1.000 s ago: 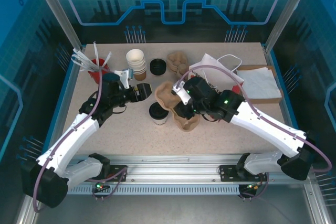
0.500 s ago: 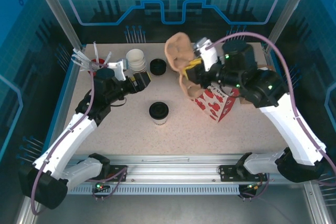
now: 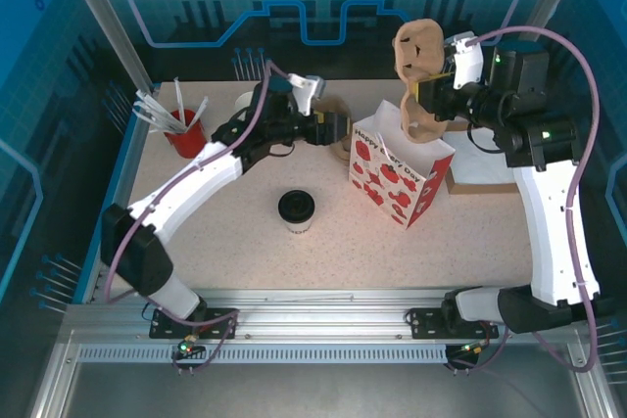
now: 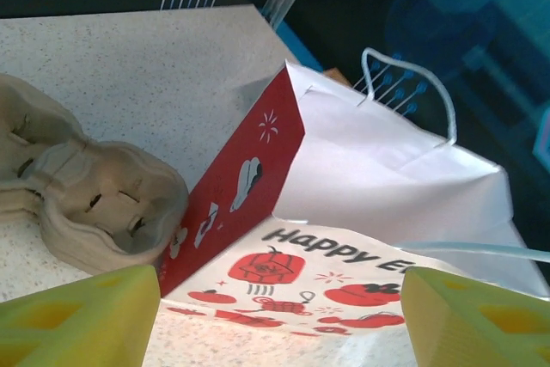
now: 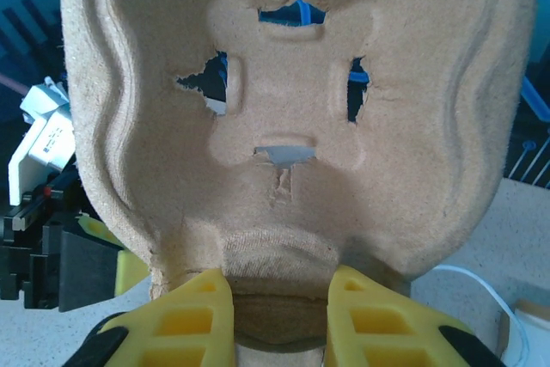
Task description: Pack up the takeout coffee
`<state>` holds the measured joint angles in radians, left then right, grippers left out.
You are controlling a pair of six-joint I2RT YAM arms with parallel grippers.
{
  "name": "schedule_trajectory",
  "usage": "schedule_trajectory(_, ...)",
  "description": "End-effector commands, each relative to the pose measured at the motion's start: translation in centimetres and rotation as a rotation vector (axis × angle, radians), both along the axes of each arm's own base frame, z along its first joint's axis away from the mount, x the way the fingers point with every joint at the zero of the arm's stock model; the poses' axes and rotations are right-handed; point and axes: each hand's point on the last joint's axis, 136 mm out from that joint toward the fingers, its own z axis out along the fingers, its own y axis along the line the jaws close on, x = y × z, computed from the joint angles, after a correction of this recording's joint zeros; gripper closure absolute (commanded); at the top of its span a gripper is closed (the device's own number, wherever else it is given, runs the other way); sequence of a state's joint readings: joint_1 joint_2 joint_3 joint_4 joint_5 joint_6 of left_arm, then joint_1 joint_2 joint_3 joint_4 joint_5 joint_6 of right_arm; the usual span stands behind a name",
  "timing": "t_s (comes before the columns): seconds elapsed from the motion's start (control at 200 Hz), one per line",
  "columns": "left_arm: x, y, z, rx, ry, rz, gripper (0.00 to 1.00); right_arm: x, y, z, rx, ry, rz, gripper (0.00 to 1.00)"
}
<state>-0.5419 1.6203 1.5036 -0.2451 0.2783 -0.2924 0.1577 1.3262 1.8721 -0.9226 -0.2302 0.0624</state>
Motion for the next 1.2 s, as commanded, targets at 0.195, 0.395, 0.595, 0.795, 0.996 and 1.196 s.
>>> schedule_trajectory(0.195,1.5,-4.5,-1.5,0.154,-0.042,-0.226,0.30,1.0,-0.6,-4.3,-0.021,0.123,0.011,0.83)
schedule_trajectory(0.395,2.8,-6.4,-2.0,0.162,-0.025,-0.282,0.35,1.4,-0.7,-5.6,-0.067,0.141,0.030,0.83)
schedule_trajectory(0.595,3.7,-7.1,-2.4,0.166,-0.014,-0.293,0.46,1.6,-0.5,-6.5,-0.107,0.144,0.069,0.83)
schedule_trajectory(0.795,4.0,-7.2,-2.8,0.177,-0.012,-0.298,0.54,2.0,0.0,-7.3,-0.130,0.139,0.121,0.83)
schedule_trajectory(0.996,4.1,-7.3,-3.3,0.177,0.008,-0.298,0.63,2.5,0.6,-8.0,-0.137,0.135,0.181,0.84)
schedule_trajectory(1.196,4.2,-7.2,-2.9,0.169,0.002,-0.299,0.68,3.1,0.3,-9.4,-0.150,0.165,0.190,0.85)
